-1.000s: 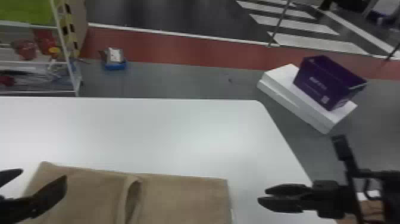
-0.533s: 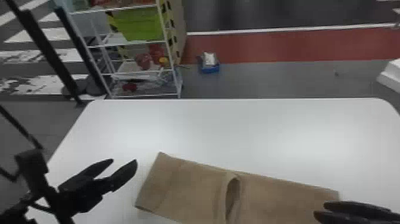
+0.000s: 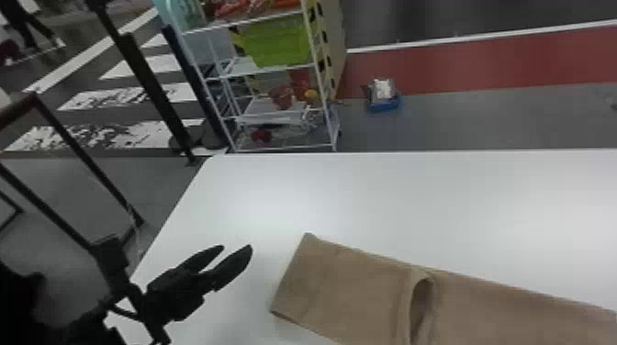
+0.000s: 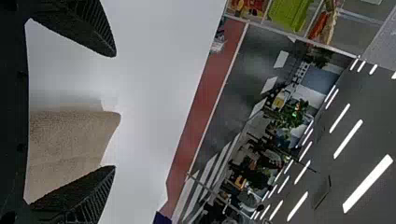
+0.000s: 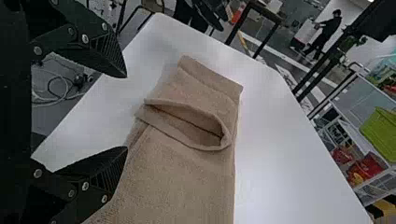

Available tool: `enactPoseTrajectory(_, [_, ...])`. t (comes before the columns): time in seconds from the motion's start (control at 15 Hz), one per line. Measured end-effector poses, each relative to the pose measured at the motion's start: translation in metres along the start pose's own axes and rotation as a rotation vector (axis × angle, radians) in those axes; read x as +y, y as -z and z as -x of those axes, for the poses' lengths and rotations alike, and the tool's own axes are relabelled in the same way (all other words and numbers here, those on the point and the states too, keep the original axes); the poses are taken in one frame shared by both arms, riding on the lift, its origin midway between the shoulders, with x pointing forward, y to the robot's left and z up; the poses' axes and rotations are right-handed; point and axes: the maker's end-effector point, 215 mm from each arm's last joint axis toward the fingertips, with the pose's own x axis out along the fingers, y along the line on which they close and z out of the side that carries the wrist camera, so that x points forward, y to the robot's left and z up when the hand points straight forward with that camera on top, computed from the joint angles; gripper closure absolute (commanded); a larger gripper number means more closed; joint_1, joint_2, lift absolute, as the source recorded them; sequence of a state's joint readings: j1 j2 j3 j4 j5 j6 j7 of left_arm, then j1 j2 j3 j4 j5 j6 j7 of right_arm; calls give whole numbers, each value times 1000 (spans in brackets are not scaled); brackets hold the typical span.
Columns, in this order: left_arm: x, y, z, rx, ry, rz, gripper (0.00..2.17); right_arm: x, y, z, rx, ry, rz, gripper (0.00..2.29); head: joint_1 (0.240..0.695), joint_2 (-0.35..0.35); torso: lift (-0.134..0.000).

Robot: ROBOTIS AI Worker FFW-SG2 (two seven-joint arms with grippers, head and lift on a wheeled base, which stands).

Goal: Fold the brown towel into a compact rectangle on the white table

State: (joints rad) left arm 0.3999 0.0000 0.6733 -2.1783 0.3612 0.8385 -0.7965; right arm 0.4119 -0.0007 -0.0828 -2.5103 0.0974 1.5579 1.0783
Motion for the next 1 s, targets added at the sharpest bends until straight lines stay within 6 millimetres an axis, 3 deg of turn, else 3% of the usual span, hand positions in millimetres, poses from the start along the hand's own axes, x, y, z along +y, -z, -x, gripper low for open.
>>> enactPoseTrajectory(0.27, [7, 7, -1, 5, 8, 26, 16, -10, -24, -24, 10, 95, 74, 394, 695, 350, -124])
enactPoseTrajectory(0.67, [6, 7, 0, 2, 26, 31, 19, -40, -24, -64, 101, 180, 84, 397, 695, 350, -124])
enactPoseTrajectory(1.0, [7, 11, 0, 5, 34, 40, 22, -39, -28, -78, 124, 183, 104, 397, 695, 350, -124])
